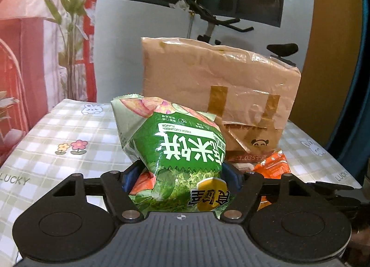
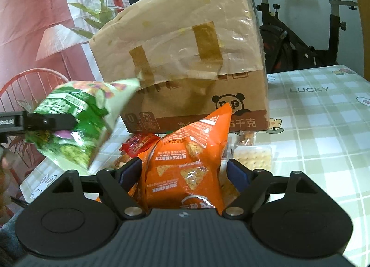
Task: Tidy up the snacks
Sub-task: 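Grasp the pale green chip bag with the left tool while the right tool grips the orange bag, then carry both bags over the lined box and open both tools to drop them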
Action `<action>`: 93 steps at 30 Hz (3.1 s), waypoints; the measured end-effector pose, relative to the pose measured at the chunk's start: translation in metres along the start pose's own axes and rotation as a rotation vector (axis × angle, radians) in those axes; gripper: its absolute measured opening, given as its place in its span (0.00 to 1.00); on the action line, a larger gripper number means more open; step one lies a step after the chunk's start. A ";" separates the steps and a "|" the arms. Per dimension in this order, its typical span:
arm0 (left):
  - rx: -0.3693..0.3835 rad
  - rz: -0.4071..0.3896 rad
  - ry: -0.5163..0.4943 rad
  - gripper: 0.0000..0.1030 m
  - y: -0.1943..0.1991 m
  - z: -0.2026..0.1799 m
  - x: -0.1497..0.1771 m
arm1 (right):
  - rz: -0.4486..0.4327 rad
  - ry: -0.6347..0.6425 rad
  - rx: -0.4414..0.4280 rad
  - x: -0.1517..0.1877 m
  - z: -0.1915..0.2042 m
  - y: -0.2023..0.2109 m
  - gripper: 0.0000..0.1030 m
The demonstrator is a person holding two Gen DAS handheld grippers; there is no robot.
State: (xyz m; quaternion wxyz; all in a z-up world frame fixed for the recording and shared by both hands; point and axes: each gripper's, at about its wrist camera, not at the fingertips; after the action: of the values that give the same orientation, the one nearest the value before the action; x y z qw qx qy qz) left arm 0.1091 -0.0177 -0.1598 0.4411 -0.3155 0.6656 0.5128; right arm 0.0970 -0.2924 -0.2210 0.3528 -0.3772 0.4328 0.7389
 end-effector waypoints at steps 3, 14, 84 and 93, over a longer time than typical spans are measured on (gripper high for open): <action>-0.018 0.000 0.007 0.73 0.004 0.003 0.003 | -0.002 0.000 -0.011 0.000 0.002 0.002 0.68; -0.053 0.000 0.024 0.73 0.017 0.015 0.012 | -0.033 0.083 0.018 0.002 0.017 0.014 0.62; -0.022 0.232 -0.520 0.73 -0.187 -0.043 -0.179 | -0.226 0.226 0.118 -0.226 0.001 -0.056 0.60; 0.015 0.249 -0.467 0.77 -0.191 -0.036 -0.185 | -0.188 0.234 0.146 -0.227 0.003 -0.068 0.60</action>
State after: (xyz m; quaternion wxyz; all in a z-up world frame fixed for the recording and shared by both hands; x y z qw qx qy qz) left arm 0.3420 -0.1112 -0.0648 0.5187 -0.1012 0.5832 0.6170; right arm 0.2603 -0.3084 -0.0499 0.3940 -0.4727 0.4862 0.6205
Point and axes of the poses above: each gripper's, at about its wrist camera, not at the fingertips, and y roughly against the way its jaws point, z to its left, x to its underside, and after that the axes turned 6 degrees about -z, right-handed
